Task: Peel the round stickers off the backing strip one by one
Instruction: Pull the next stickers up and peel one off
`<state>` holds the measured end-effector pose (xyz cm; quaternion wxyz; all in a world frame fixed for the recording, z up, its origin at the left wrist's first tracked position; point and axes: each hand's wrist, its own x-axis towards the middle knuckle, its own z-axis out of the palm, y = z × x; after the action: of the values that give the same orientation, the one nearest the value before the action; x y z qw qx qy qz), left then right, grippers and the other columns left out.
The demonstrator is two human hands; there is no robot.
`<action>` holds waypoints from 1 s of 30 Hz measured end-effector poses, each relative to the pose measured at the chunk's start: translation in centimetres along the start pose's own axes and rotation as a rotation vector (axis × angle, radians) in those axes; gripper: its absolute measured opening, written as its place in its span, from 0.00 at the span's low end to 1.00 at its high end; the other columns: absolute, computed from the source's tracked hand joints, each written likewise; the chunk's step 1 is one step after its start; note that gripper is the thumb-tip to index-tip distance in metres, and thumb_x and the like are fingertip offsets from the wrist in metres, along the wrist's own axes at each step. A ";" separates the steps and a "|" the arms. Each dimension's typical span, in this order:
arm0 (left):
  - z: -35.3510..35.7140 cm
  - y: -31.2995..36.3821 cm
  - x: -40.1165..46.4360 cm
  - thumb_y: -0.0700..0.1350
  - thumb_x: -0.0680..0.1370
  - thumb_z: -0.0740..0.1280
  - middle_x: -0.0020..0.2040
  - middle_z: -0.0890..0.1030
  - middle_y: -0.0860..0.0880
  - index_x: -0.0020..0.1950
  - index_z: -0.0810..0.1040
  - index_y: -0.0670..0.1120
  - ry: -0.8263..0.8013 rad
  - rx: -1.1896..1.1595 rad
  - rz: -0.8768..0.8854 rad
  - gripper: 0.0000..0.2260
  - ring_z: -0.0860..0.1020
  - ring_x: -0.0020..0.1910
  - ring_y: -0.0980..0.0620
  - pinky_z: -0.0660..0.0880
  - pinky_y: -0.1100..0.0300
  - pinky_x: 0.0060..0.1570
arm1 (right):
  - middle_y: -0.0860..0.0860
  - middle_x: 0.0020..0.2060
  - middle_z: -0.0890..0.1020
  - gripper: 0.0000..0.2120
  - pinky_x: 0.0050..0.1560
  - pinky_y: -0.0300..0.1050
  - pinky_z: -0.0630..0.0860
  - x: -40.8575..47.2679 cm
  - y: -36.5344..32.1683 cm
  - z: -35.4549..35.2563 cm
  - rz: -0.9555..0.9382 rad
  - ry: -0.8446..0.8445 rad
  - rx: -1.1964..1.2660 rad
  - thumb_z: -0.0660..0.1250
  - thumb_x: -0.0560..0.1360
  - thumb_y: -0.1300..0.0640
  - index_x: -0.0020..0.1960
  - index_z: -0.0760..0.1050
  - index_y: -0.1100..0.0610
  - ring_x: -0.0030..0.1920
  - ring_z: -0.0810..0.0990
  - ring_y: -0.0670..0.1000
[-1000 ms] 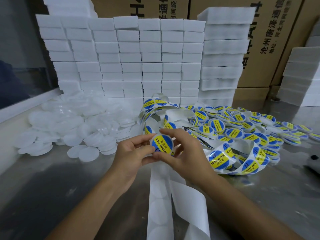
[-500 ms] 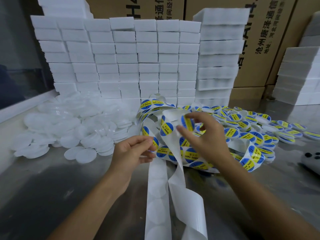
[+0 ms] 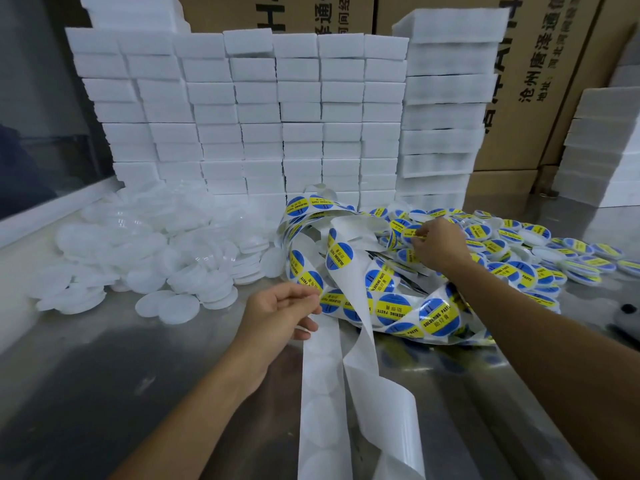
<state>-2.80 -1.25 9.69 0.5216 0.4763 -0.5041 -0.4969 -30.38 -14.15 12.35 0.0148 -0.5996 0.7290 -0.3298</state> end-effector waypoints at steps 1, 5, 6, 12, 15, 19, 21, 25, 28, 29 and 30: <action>-0.1 -0.1 0.1 0.38 0.76 0.70 0.37 0.85 0.46 0.45 0.84 0.46 0.000 0.003 -0.002 0.05 0.80 0.32 0.51 0.78 0.60 0.33 | 0.62 0.47 0.84 0.12 0.44 0.45 0.73 -0.1 -0.2 0.0 0.001 -0.003 0.011 0.66 0.78 0.59 0.58 0.80 0.64 0.42 0.78 0.58; -0.2 -0.4 0.3 0.38 0.76 0.70 0.38 0.85 0.46 0.45 0.84 0.47 -0.008 0.022 -0.013 0.05 0.80 0.33 0.50 0.78 0.60 0.33 | 0.56 0.54 0.84 0.12 0.49 0.49 0.78 -1.6 -1.8 -0.6 -0.100 0.072 0.095 0.65 0.78 0.57 0.58 0.81 0.59 0.49 0.82 0.56; -0.1 -0.4 0.3 0.39 0.76 0.70 0.38 0.85 0.46 0.45 0.84 0.47 -0.012 0.027 -0.016 0.05 0.81 0.33 0.50 0.78 0.60 0.33 | 0.55 0.51 0.85 0.10 0.50 0.50 0.79 -2.1 -2.4 -0.8 -0.132 0.085 0.118 0.66 0.77 0.57 0.55 0.82 0.59 0.49 0.82 0.56; 0.0 -0.6 0.3 0.39 0.76 0.71 0.40 0.85 0.46 0.45 0.84 0.48 -0.025 0.044 -0.019 0.05 0.81 0.34 0.51 0.77 0.59 0.34 | 0.47 0.39 0.84 0.08 0.41 0.45 0.78 -6.2 -6.3 -2.1 -0.222 -0.087 0.261 0.68 0.77 0.49 0.52 0.79 0.52 0.39 0.81 0.47; 0.0 -0.6 0.3 0.39 0.75 0.71 0.41 0.85 0.47 0.47 0.84 0.48 -0.034 0.048 -0.025 0.05 0.82 0.35 0.50 0.78 0.57 0.36 | 0.45 0.42 0.84 0.15 0.42 0.48 0.80 -7.9 -7.2 -1.7 -0.208 -0.231 0.341 0.68 0.76 0.43 0.59 0.72 0.48 0.40 0.82 0.46; 0.1 -0.6 0.3 0.40 0.75 0.71 0.43 0.86 0.46 0.50 0.83 0.47 -0.050 0.063 -0.036 0.05 0.82 0.37 0.50 0.78 0.57 0.37 | 0.51 0.44 0.83 0.18 0.38 0.45 0.79 -9.3 -7.5 -0.7 -0.171 -0.310 0.473 0.72 0.74 0.46 0.61 0.71 0.47 0.43 0.82 0.51; 0.1 -0.6 0.3 0.40 0.75 0.71 0.43 0.86 0.46 0.50 0.83 0.47 -0.056 0.063 -0.037 0.05 0.82 0.37 0.50 0.79 0.56 0.38 | 0.54 0.43 0.83 0.13 0.40 0.45 0.78 -9.8 -7.5 -0.4 -0.191 -0.277 0.547 0.73 0.73 0.53 0.56 0.75 0.47 0.42 0.81 0.53; 0.1 -0.6 0.4 0.42 0.76 0.71 0.43 0.86 0.47 0.50 0.83 0.48 -0.062 0.060 -0.038 0.05 0.82 0.38 0.50 0.79 0.57 0.38 | 0.40 0.44 0.82 0.10 0.35 0.33 0.75 -10.6 -7.4 -0.6 -0.247 -0.278 0.683 0.72 0.75 0.61 0.47 0.82 0.45 0.37 0.81 0.48; 0.2 -0.6 0.3 0.47 0.75 0.72 0.43 0.86 0.48 0.51 0.83 0.48 -0.061 0.030 -0.034 0.06 0.82 0.39 0.51 0.78 0.56 0.38 | 0.46 0.33 0.83 0.13 0.36 0.42 0.72 -11.1 -7.2 -0.8 -0.271 -0.301 0.777 0.71 0.76 0.61 0.51 0.82 0.43 0.32 0.75 0.50; 0.3 -0.5 0.3 0.48 0.75 0.72 0.44 0.86 0.49 0.52 0.83 0.49 -0.067 0.021 -0.028 0.07 0.82 0.39 0.51 0.78 0.56 0.38 | 0.53 0.31 0.81 0.14 0.36 0.43 0.71 -11.3 -7.2 -1.0 -0.282 -0.316 0.797 0.71 0.76 0.62 0.55 0.82 0.44 0.31 0.71 0.50; 0.3 -0.4 0.2 0.49 0.75 0.72 0.45 0.86 0.48 0.53 0.83 0.49 -0.076 0.012 -0.021 0.08 0.82 0.40 0.51 0.78 0.56 0.39 | 0.57 0.30 0.79 0.16 0.34 0.41 0.70 -11.6 -7.3 -1.1 -0.293 -0.332 0.818 0.71 0.76 0.62 0.58 0.81 0.45 0.30 0.69 0.49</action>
<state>-3.09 -1.45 9.26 0.4940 0.4653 -0.5216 -0.5172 -21.28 -3.89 12.51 0.3200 -0.6858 0.4346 -0.4884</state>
